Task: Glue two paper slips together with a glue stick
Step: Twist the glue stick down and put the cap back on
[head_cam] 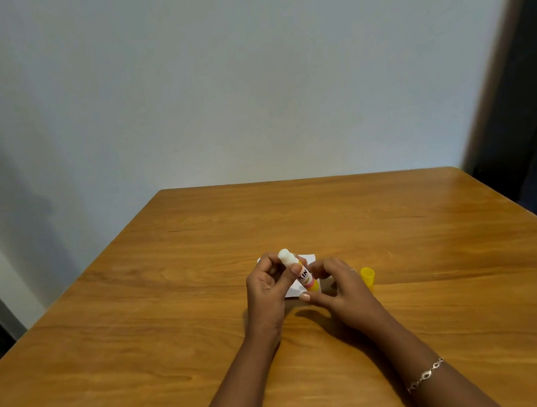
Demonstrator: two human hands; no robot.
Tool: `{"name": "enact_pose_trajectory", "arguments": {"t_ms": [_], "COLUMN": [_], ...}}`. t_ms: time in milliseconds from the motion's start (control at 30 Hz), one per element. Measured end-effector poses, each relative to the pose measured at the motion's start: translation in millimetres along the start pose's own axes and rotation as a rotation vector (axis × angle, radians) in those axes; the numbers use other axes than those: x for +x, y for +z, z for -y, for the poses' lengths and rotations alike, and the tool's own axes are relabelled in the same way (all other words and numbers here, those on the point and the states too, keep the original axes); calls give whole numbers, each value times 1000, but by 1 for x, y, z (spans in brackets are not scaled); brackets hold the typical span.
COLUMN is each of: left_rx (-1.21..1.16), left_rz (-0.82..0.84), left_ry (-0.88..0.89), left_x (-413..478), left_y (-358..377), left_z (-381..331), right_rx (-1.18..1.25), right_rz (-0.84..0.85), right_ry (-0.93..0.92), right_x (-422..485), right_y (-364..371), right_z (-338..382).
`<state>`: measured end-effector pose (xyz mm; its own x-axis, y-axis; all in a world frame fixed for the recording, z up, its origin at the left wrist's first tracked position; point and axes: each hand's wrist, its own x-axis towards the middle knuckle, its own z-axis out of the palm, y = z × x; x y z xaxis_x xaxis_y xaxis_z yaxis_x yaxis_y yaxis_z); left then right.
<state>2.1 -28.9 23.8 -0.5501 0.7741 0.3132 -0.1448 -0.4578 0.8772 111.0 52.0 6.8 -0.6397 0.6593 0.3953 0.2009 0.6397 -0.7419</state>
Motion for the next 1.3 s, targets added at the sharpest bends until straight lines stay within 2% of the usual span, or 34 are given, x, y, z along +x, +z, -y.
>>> {"name": "enact_pose_trajectory", "arguments": {"t_ms": [133,333,533,1000,1233,1300], "left_rx": [-4,47,18,88,156,219], "left_rz": [1,-35,-7,-106,-130,-103], "left_ry": [-21,16,-26,-11,49,86], "left_x": [1,0,2,0,-2,-3], "left_y": [-1,-1,-3,1,-1,0], "left_z": [1,2,2,-2,-2,-2], "right_rx": [14,-30,-14,-117,-183,-158], "right_rz": [46,-59,42,-88,74,-35], "right_ry": [3,22,1,0,-63,-72], "right_x": [1,1,1,0,-8,-13], "right_y": [0,1,1,7,-9,-25], "right_z": [1,0,3,6,10,7]}}
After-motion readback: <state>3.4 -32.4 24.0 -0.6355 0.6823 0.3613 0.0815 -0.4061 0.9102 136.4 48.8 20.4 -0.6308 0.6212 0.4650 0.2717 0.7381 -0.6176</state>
